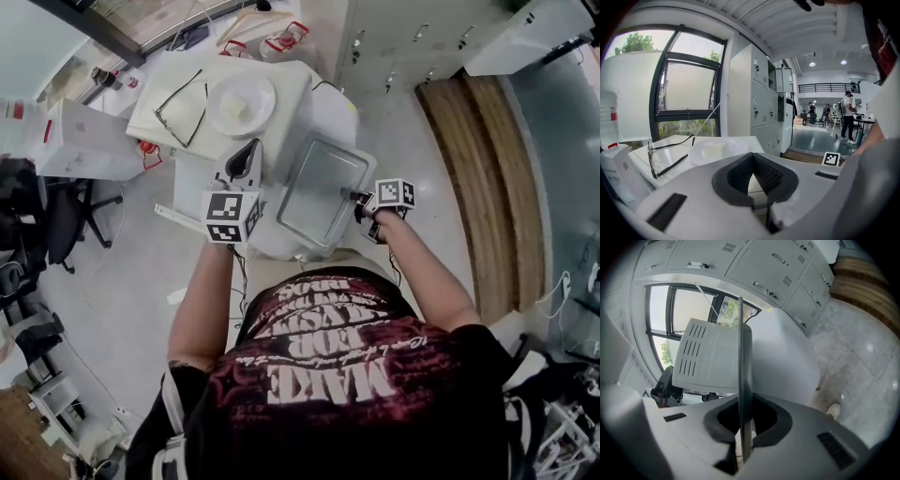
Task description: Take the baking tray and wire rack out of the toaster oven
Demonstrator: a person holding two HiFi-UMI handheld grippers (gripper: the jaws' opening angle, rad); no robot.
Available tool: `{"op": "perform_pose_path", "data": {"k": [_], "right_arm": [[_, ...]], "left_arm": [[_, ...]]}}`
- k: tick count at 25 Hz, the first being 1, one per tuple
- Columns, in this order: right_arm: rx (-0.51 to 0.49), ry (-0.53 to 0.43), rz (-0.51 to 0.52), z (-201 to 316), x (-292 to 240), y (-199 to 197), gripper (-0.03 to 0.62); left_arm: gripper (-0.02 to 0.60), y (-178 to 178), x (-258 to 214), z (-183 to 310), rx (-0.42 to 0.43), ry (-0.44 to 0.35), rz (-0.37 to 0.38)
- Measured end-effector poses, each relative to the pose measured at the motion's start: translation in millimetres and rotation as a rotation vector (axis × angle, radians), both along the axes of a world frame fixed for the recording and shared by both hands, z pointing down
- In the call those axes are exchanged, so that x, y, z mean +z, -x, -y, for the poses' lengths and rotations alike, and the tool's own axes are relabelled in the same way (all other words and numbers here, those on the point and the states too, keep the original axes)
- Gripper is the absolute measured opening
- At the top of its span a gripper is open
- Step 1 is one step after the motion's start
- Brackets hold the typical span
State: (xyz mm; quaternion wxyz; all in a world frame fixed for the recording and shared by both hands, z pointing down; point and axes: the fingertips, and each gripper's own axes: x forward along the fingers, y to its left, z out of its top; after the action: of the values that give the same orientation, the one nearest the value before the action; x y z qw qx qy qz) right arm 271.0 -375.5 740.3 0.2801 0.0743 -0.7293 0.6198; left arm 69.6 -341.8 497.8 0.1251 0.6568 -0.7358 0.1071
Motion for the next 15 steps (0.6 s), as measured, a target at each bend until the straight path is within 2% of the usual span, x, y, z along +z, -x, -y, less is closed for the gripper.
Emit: {"op": "perform_pose_path", "data": {"k": [5, 9, 15], "right_arm": [[-0.024, 0.020, -0.025, 14, 14, 11, 0.026], [-0.058, -0.019, -0.051, 23, 27, 18, 0.035], [-0.091, -0.150, -0.251, 33, 60, 12, 0.103]], "left_arm": [[0.003, -1, -4, 0, -0.021, -0.008, 0.044], [0.002, -1, -4, 1, -0.016, -0.004, 0.062], [0.002, -2, -2, -1, 0.025, 0.002, 0.049]]}}
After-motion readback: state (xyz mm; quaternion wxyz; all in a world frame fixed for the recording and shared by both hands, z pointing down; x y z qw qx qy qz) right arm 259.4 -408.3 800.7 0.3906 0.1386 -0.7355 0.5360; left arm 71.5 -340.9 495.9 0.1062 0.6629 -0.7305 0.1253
